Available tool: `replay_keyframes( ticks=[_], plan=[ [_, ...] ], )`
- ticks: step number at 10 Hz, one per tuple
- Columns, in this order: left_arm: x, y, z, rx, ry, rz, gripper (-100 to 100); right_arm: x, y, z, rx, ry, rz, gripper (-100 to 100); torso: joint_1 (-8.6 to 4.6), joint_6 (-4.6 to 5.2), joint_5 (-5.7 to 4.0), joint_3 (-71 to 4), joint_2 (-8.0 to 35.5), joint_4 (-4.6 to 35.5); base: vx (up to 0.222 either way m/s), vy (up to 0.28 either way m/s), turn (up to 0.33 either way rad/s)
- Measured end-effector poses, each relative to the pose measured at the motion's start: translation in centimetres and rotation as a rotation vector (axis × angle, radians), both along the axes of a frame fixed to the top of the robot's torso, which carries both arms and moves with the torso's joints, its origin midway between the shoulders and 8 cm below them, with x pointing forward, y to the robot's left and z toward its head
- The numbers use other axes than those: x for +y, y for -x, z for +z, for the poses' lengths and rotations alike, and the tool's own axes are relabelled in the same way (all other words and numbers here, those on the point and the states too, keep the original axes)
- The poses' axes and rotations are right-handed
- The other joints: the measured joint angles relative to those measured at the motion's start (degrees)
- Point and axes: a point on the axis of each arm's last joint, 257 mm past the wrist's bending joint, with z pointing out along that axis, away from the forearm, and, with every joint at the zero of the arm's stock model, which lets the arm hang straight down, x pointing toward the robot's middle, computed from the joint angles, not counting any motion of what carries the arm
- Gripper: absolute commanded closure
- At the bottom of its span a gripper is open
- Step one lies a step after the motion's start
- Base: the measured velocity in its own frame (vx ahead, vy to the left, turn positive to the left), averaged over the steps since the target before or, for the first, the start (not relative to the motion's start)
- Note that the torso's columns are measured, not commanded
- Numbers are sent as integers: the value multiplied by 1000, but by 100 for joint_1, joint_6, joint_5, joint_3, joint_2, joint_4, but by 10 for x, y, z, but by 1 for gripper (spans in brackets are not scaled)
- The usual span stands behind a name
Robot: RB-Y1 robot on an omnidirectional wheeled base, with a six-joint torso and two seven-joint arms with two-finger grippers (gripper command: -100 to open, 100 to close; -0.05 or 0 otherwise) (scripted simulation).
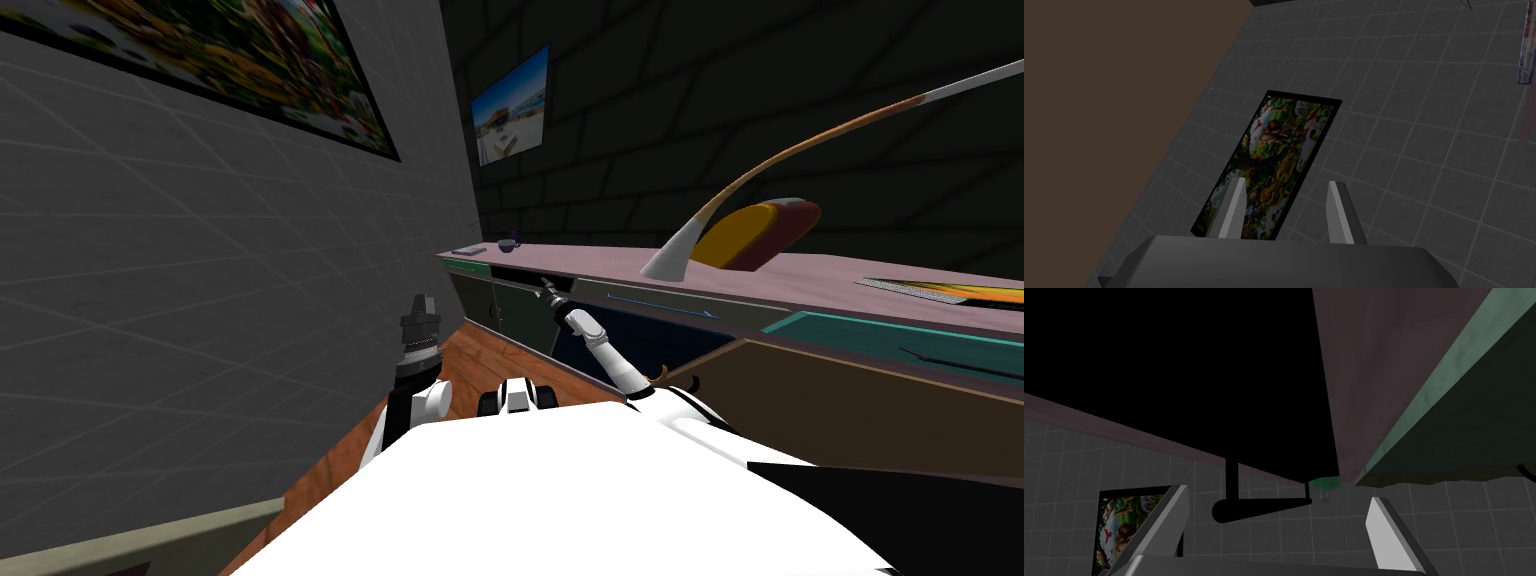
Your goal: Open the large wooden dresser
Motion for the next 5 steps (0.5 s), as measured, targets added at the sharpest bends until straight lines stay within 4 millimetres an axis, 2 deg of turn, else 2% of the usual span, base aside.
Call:
replay_keyframes(
  ticks=[5],
  plan=[
    [0, 0, 0, 0, 0, 0, 0, -31, -18, -2, -34, 190, -73, -100, 3, 0, 1, -1, -1, -1, -64, 16, -18]
  ],
)
